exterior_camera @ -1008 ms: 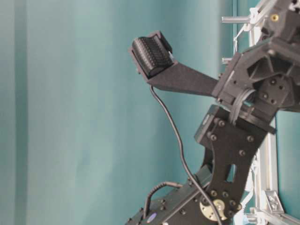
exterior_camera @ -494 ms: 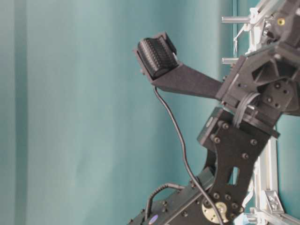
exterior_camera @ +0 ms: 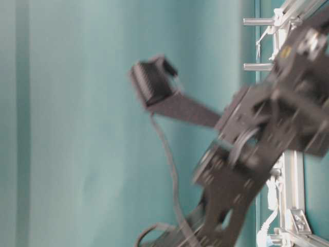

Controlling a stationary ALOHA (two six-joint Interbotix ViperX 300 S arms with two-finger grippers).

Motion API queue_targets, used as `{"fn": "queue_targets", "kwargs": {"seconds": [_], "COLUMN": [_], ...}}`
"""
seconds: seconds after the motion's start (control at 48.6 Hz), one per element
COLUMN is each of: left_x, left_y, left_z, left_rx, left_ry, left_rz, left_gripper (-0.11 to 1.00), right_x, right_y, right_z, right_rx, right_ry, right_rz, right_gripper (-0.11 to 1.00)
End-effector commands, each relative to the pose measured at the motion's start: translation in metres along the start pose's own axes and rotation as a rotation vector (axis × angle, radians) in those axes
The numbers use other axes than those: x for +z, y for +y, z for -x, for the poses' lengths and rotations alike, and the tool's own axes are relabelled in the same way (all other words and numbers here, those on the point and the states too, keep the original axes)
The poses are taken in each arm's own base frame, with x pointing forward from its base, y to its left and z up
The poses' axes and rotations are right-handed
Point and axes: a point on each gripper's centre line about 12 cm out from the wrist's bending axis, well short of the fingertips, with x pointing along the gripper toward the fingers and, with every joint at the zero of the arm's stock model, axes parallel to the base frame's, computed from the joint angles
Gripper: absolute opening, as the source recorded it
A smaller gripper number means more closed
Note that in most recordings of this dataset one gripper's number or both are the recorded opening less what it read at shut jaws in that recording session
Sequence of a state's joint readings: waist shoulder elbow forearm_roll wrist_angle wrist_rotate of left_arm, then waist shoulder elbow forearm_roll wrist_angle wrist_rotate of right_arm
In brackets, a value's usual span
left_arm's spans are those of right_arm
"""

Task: Insert the wire through the string loop located on the right side.
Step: 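Draw the cable left along the frame's bottom edge, right gripper releasing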

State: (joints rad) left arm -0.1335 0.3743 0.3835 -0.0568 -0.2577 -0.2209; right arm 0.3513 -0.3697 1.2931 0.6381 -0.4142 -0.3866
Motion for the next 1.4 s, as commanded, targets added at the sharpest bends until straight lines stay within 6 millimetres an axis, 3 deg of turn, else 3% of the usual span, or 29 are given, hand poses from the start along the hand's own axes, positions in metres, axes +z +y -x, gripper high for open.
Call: {"fn": "queue_targets", "kwargs": {"seconds": [0.0,0.35,0.596,1.09,1.378], "left_x": [0.018,-0.015,-0.039,-0.073,-0.096], "left_y": [-0.004,-0.006,-0.006,-0.016,-0.013], "left_z": [0.026,0.098,0.138,0.198,0.206], "left_rx": [-0.005,0.002,0.011,0.034,0.052], "left_ry": [-0.013,0.108,0.2,0.407,0.462], "left_rz": [-0.006,0.019,0.072,0.153,0.177], "left_gripper": [0.23,0.23,0.23,0.23,0.23], "right_x": [0.01,0.008,0.008,0.006,0.007], "right_y": [0.002,0.002,0.003,0.002,0.001], "right_z": [-0.002,-0.01,-0.012,-0.011,-0.011], "right_rx": [-0.002,-0.014,-0.015,-0.019,-0.024], "right_ry": [-0.037,-0.015,-0.011,-0.011,-0.021], "right_rz": [-0.007,0.0,0.003,0.005,0.005], "right_gripper": [0.72,0.72,0.72,0.72,0.72]}}
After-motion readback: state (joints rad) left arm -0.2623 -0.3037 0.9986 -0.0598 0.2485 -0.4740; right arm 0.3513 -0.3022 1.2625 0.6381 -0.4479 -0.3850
